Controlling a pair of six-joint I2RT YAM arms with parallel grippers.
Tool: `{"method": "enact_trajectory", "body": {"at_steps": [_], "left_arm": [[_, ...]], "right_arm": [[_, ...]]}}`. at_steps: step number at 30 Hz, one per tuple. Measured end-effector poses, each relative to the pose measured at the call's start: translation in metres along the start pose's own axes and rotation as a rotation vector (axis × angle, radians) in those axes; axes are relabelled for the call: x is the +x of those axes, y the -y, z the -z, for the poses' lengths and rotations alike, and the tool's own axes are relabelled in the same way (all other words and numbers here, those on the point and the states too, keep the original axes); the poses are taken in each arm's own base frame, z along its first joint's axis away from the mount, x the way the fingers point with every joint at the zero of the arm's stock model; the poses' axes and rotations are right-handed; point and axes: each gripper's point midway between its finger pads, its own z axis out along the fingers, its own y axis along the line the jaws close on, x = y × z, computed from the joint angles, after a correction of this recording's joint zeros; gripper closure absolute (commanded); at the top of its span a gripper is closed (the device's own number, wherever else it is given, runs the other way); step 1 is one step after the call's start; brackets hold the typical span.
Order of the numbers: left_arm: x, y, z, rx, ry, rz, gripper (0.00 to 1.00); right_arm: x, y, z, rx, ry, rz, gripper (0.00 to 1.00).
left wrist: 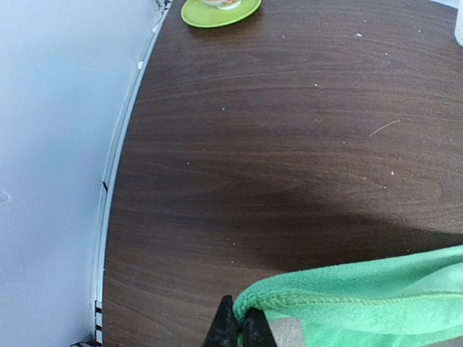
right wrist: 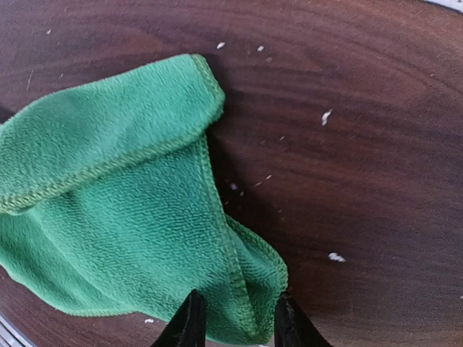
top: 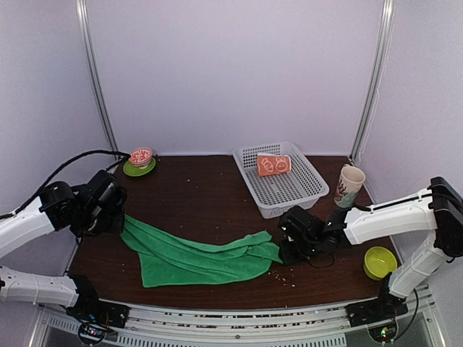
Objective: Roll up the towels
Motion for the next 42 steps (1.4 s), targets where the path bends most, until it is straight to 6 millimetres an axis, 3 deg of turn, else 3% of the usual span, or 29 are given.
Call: {"method": "enact_trajectory", "body": {"at_steps": [8,11,14,17,20,24,31,42], "left_arm": [[0.004,-0.007,-0.004,-0.058,-0.027,-0.026,1.0],[0.007,-0.004,-0.009,-0.075,-0.05,-0.052,1.0],[0.01,-0.001,-0.015,-0.088,-0.07,-0.082,1.0],[0.01,0.001,-0.018,-0.094,-0.079,-0.1,1.0],[0.01,0.004,-0.021,-0.094,-0.079,-0.108,1.0],[0.01,0.006,-0.024,-0.096,-0.085,-0.116,1.0],[0.013,0.009,-0.028,-0.087,-0.083,-0.113,1.0],[0.019,0.012,-0.033,-0.077,-0.093,-0.114,1.0]], "right_arm": [[0.046,-0.019,0.0,-0.079,-0.117,0.05,0.66],[0.049,-0.022,0.011,-0.099,-0.115,0.061,0.62],[0.032,-0.028,0.033,-0.134,-0.042,0.064,0.6],[-0.006,-0.035,0.051,-0.146,0.059,0.056,0.6],[-0.047,-0.033,0.055,-0.134,0.143,0.016,0.61],[-0.069,-0.025,0.039,-0.097,0.165,-0.016,0.63],[-0.06,-0.021,-0.001,-0.054,0.119,-0.112,0.64],[-0.055,-0.017,-0.025,-0.088,0.134,-0.424,0.63]]}}
